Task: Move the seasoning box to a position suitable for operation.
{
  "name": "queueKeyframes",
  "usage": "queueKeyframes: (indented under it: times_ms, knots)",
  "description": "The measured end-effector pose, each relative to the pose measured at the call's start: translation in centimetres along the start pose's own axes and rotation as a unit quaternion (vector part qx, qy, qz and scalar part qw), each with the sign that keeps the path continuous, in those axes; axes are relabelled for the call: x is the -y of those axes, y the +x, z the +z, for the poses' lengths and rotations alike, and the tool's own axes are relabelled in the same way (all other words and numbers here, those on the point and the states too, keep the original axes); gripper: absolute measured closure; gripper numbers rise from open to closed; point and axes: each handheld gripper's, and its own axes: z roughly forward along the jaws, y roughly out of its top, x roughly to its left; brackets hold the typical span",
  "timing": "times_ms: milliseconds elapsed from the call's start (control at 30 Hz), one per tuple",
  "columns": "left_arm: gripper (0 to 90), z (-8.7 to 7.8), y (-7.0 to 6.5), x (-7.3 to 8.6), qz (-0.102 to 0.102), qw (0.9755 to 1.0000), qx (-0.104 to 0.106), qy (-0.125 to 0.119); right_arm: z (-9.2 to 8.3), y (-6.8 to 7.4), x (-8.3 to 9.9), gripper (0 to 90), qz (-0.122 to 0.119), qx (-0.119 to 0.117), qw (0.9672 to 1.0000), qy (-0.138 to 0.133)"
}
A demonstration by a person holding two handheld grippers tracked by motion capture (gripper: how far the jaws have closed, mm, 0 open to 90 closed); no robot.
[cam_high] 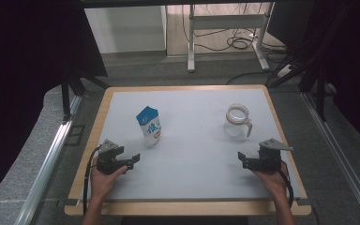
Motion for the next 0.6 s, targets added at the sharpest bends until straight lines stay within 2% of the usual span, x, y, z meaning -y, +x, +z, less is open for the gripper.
queueKeyframes:
  times_ms: [33,67,100,133,200,300,400,533,600]
  knots:
    - [18.2,0.0,0.0,0.0,0.0,1.0,0.0,0.0,0.0,-0.1,-0.2,2.8,0.004,0.003,1.0,-0.002]
    - [17.1,0.1,0.1,-0.7,0.019,0.9998,-0.002,0.007,0.0,-0.1,-0.5,3.2,0.004,0.004,0.9999,-0.008]
    - [17.2,0.1,0.1,-0.7,0.019,0.9998,-0.002,0.007,0.0,-0.1,-0.5,3.2,0.004,0.004,0.9999,-0.008]
    - [17.2,0.0,0.1,-1.0,0.021,0.9998,0.0,-0.003,0.0,0.0,-0.7,3.5,-0.002,-0.001,1.0,-0.009]
    - [17.3,-0.1,0.0,-1.2,0.023,0.9997,0.009,-0.004,0.2,0.1,-0.8,3.5,-0.016,0.003,0.9999,-0.003]
    - [16.1,0.0,-0.4,-1.1,0.042,0.999,-0.004,0.01,0.1,0.1,-0.6,4.0,-0.013,-0.011,0.9999,0.001]
    - [16.1,-0.2,-0.4,-0.7,0.042,0.999,-0.006,0.017,-0.1,-0.1,-0.2,5.5,-0.015,-0.022,0.9996,0.001]
    - [16.4,-0.6,-0.2,-0.2,0.035,0.9993,-0.001,0.013,-0.4,-0.4,0.0,5.7,-0.006,-0.026,0.9996,-0.001]
    - [16.0,-0.6,-0.3,-0.1,0.036,0.9993,-0.006,0.012,-0.5,-0.4,-0.2,5.8,-0.007,-0.024,0.9997,-0.005]
